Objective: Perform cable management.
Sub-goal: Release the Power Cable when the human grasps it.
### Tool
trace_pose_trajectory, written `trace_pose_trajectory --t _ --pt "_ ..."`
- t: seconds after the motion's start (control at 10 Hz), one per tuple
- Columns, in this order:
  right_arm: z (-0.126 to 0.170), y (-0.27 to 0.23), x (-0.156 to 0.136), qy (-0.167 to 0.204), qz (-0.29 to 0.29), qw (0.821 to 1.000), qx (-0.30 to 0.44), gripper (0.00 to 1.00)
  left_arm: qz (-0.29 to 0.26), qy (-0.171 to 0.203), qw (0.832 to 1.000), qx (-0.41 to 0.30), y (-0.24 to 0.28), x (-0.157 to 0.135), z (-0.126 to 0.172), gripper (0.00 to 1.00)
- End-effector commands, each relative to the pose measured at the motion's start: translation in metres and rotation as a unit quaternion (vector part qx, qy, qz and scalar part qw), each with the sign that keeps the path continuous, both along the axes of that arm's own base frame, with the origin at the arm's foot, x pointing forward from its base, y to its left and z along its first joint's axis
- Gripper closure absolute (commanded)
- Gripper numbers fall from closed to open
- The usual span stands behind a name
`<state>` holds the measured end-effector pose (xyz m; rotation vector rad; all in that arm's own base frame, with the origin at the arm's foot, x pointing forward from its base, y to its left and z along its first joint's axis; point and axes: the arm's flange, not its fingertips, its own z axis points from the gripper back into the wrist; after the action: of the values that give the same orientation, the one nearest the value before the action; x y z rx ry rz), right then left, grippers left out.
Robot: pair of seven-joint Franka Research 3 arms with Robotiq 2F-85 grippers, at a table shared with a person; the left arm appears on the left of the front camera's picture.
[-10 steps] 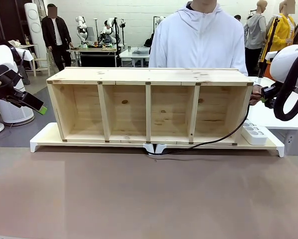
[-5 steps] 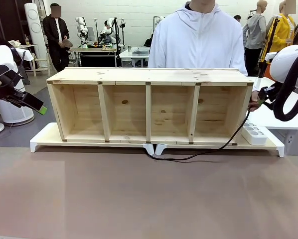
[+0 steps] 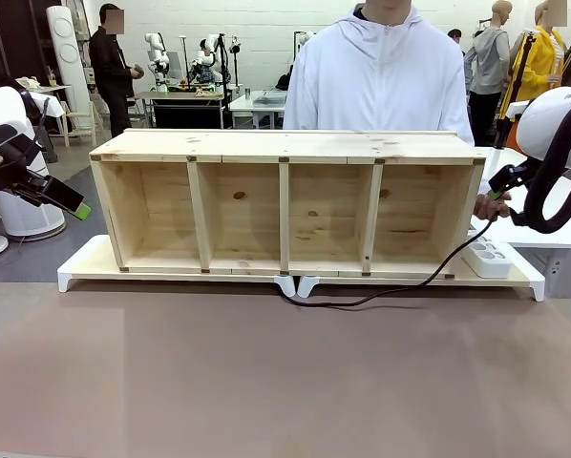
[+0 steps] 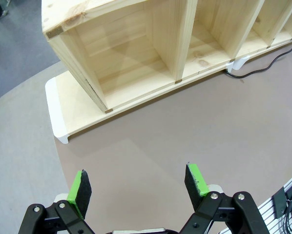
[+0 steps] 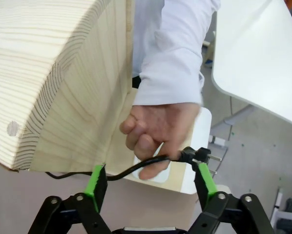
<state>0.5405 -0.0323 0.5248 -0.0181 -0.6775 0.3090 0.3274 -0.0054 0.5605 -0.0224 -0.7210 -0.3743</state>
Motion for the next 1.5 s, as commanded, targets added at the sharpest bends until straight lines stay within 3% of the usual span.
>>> trace_pose_trajectory --t 0.0,1.4 --pt "-0.0001 -0.0004 -0.0001 0.0 -0.002 1.0 0.004 0.02 0.004 0.001 1.0 -0.007 -0.0003 0.0 0.0 0.0" --pt "-0.0001 -0.0004 -0.0001 0.0 -0.002 1.0 0.004 0.02 0.004 0.001 1.0 -0.007 -0.0003 0.0 0.0 0.0"
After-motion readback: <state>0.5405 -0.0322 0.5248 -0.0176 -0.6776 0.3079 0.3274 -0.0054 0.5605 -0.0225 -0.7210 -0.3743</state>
